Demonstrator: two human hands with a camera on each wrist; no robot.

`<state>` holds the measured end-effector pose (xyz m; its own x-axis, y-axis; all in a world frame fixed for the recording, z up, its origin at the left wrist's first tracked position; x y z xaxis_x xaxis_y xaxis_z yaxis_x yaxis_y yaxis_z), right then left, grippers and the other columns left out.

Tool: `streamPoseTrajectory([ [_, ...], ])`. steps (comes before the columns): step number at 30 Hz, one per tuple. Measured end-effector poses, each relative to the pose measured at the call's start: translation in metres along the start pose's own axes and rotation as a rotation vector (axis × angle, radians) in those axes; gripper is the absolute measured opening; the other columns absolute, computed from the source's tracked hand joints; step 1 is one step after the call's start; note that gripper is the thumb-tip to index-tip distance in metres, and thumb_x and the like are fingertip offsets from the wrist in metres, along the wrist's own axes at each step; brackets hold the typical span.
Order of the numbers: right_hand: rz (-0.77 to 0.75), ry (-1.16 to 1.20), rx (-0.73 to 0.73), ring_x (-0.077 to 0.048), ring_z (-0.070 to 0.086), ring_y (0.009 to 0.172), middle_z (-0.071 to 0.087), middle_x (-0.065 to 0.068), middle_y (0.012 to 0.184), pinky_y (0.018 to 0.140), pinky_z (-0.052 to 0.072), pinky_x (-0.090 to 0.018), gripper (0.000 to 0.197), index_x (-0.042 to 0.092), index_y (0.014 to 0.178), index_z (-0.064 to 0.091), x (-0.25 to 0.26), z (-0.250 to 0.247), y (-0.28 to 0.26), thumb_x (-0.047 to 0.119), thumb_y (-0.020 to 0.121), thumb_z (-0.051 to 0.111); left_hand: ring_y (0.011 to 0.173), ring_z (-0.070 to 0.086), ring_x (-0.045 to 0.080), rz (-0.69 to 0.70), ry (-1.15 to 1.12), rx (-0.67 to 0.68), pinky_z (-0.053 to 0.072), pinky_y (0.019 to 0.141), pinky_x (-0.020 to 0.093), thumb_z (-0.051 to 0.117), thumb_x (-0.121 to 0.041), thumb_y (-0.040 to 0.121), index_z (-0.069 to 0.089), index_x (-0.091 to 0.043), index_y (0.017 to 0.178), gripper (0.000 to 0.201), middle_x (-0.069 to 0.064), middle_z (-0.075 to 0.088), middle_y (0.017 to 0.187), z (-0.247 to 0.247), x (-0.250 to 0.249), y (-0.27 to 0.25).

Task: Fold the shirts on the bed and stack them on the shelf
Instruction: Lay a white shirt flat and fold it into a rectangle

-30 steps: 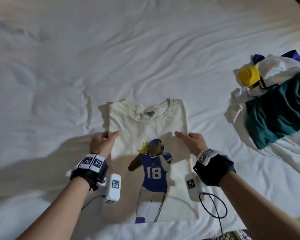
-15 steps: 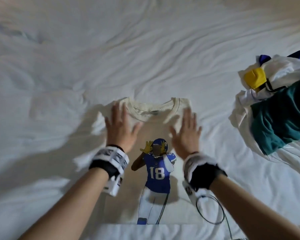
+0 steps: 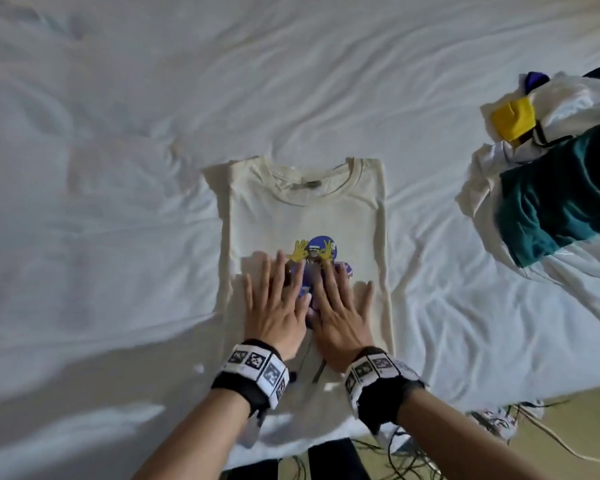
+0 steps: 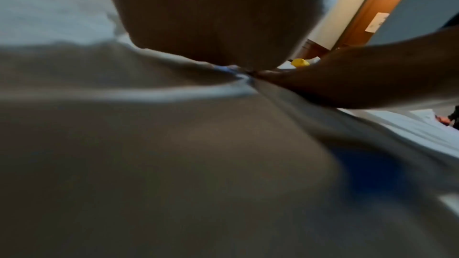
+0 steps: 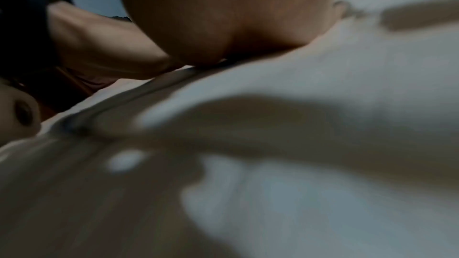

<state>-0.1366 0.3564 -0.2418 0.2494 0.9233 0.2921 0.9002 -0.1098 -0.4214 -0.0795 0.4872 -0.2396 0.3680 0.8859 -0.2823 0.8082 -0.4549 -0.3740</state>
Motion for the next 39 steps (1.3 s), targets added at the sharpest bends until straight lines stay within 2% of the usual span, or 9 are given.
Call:
streamPoseTrajectory([
  [5, 0.23, 0.055, 0.012, -0.012, -0.032, 0.142, -0.034, 0.006, 0.154, 0.11, -0.028, -0.047, 0.076, 0.034, 0.148, -0.024, -0.049, 0.002, -0.034, 0.069, 0.084, -0.001, 0.15, 0.008, 0.028, -0.24, 0.01, -0.051, 0.001, 0.119, 0.052, 0.023, -0.056, 0.095, 0.012, -0.024, 0.156, 0.069, 0.01, 0.006, 0.163, 0.011, 0.057, -0.046],
  [8, 0.408, 0.234, -0.17, -0.029, 0.003, 0.149, 0.005, -0.013, 0.162, 0.121, 0.004, -0.048, 0.084, 0.012, 0.155, 0.008, -0.063, -0.013, -0.031, 0.056, 0.087, 0.031, 0.146, 0.018, 0.031, -0.361, -0.137, -0.073, 0.017, 0.118, 0.054, 0.041, -0.043, 0.097, 0.02, -0.008, 0.153, 0.069, 0.016, 0.019, 0.16, -0.008, 0.072, -0.043],
  [11, 0.482, 0.473, -0.343, -0.035, 0.045, 0.126, 0.051, -0.015, 0.136, 0.105, 0.034, -0.04, 0.072, 0.011, 0.145, 0.035, -0.052, -0.033, -0.018, 0.032, 0.085, 0.067, 0.124, 0.048, 0.03, -0.433, -0.398, -0.19, 0.041, 0.101, 0.043, 0.061, -0.029, 0.09, 0.04, -0.011, 0.142, 0.059, 0.013, 0.053, 0.134, -0.031, 0.062, -0.027],
  [15, 0.578, 0.738, -0.227, -0.034, 0.058, 0.107, 0.059, -0.012, 0.111, 0.09, 0.045, -0.035, 0.075, 0.021, 0.143, 0.032, -0.056, -0.052, -0.004, 0.019, 0.08, 0.073, 0.111, 0.055, 0.03, -0.552, -0.653, -0.047, 0.043, 0.093, 0.036, 0.07, -0.03, 0.083, 0.034, -0.022, 0.139, 0.067, 0.008, 0.057, 0.124, -0.049, 0.065, -0.006],
  [20, 0.354, 1.01, -0.013, -0.024, 0.066, 0.102, 0.064, -0.013, 0.123, 0.083, 0.057, -0.035, 0.091, 0.037, 0.151, 0.018, -0.063, -0.07, -0.005, -0.007, 0.086, 0.063, 0.123, 0.051, 0.016, -0.315, -1.009, -0.008, 0.043, 0.104, 0.04, 0.069, -0.014, 0.081, 0.039, -0.047, 0.131, 0.068, -0.002, 0.05, 0.138, -0.058, 0.076, -0.009],
  [24, 0.196, 1.151, 0.079, -0.015, 0.071, 0.081, 0.075, -0.003, 0.097, 0.067, 0.056, -0.024, 0.059, 0.02, 0.132, 0.056, -0.037, -0.113, -0.008, -0.017, 0.086, 0.05, 0.069, 0.048, 0.011, -0.198, -1.037, 0.048, 0.041, 0.058, 0.016, 0.053, -0.004, 0.095, 0.063, -0.049, 0.113, 0.05, -0.004, 0.057, 0.096, -0.071, 0.091, -0.018],
  [28, 0.147, 1.316, 0.098, -0.029, 0.069, 0.102, 0.071, -0.009, 0.113, 0.084, 0.058, -0.038, 0.054, 0.018, 0.13, 0.059, 0.007, -0.149, 0.003, -0.012, 0.085, 0.053, 0.103, 0.052, 0.007, -0.16, -1.157, -0.035, 0.041, 0.07, 0.004, 0.054, -0.004, 0.096, 0.067, -0.049, 0.112, 0.05, -0.021, 0.058, 0.131, -0.111, 0.122, -0.029],
  [31, 0.077, 1.34, 0.14, -0.03, 0.067, 0.103, 0.07, -0.01, 0.115, 0.084, 0.058, -0.039, 0.053, 0.018, 0.129, 0.061, 0.059, -0.166, 0.019, -0.011, 0.085, 0.054, 0.103, 0.041, 0.012, -0.168, -1.234, -0.045, 0.037, 0.067, 0.009, 0.055, -0.009, 0.096, 0.065, -0.046, 0.119, 0.045, -0.032, 0.06, 0.122, -0.148, 0.166, -0.05],
  [39, -0.081, 1.337, 0.259, -0.023, 0.067, 0.096, 0.067, -0.013, 0.117, 0.077, 0.058, -0.029, 0.054, 0.014, 0.133, 0.057, 0.267, -0.149, 0.088, -0.013, 0.087, 0.051, 0.118, 0.059, 0.032, -0.459, -1.217, -0.255, 0.04, 0.107, 0.049, 0.057, -0.003, 0.092, 0.068, -0.04, 0.119, 0.047, -0.005, 0.064, 0.127, -0.253, 0.321, -0.122],
])
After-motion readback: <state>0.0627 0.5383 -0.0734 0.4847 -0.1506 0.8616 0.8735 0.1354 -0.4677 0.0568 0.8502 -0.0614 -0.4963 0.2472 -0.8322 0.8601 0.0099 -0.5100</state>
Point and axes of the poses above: each hand's wrist, its own y-axis towards the middle knuckle, its own z-axis out of the palm, x = y × z, the point moved 1 cm from there along y, towards the middle knuckle
